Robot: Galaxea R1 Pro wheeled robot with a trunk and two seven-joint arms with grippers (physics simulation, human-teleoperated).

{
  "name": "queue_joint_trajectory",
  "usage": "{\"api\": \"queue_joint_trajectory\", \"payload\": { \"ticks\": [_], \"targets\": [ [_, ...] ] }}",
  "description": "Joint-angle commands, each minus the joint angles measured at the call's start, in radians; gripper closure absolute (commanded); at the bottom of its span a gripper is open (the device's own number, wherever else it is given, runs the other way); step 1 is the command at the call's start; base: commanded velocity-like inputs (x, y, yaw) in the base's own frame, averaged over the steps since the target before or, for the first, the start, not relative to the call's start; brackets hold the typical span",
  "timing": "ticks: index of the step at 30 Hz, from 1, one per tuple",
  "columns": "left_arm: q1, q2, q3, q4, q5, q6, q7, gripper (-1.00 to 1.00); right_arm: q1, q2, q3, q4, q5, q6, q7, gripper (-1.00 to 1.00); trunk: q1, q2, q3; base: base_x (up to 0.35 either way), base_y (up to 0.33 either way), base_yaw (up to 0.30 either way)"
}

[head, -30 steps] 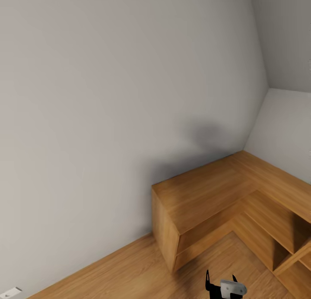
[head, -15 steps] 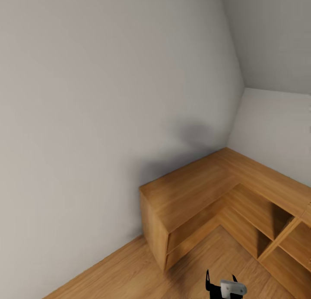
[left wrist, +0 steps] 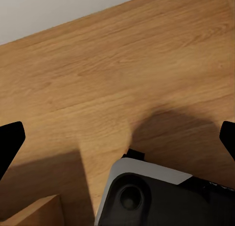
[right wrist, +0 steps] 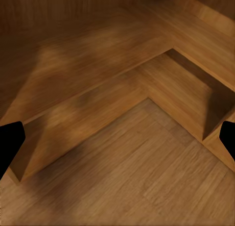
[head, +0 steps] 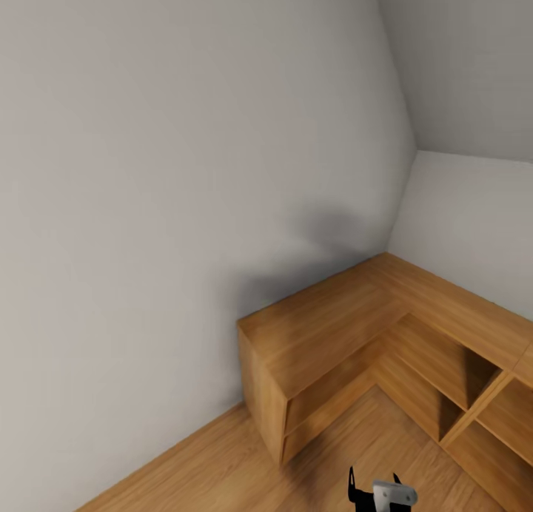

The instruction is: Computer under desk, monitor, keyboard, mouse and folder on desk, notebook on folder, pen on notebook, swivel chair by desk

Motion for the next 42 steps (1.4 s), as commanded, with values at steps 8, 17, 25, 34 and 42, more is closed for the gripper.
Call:
{"api": "queue_joint_trajectory", "payload": {
  "ticks": [8, 17, 25, 34, 42],
  "targets": [
    [-0.002, -0.002, -0.009, 0.005, 0.006, -0.004, 0.007, -1.0, -0.001, -0.005, 0.007, 0.002, 0.004, 0.029, 0.035, -1.0, 0.001, -0.002, -0.002, 0.177, 0.0, 0.0],
    [-0.001, -0.002, -0.009, 0.006, 0.006, -0.004, 0.007, -1.0, -0.001, -0.006, 0.007, 0.001, 0.003, 0.034, 0.061, -1.0, 0.001, -0.002, -0.002, 0.264, 0.0, 0.0],
    [-0.001, -0.002, -0.009, 0.006, 0.006, -0.004, 0.007, -1.0, -0.001, -0.005, 0.007, 0.001, 0.002, 0.035, 0.063, -1.0, 0.001, -0.002, -0.002, 0.084, 0.0, 0.0],
    [-0.001, -0.002, -0.009, 0.007, 0.006, -0.004, 0.007, -1.0, -0.001, -0.005, 0.008, 0.001, 0.002, 0.034, 0.065, -1.0, 0.001, -0.002, -0.002, 0.006, 0.0, 0.0],
    [-0.001, -0.002, -0.009, 0.007, 0.006, -0.004, 0.007, -1.0, -0.001, -0.004, 0.008, 0.001, 0.003, 0.034, 0.065, -1.0, 0.001, -0.002, -0.002, 0.0, 0.0, -0.005]
  ]
}}
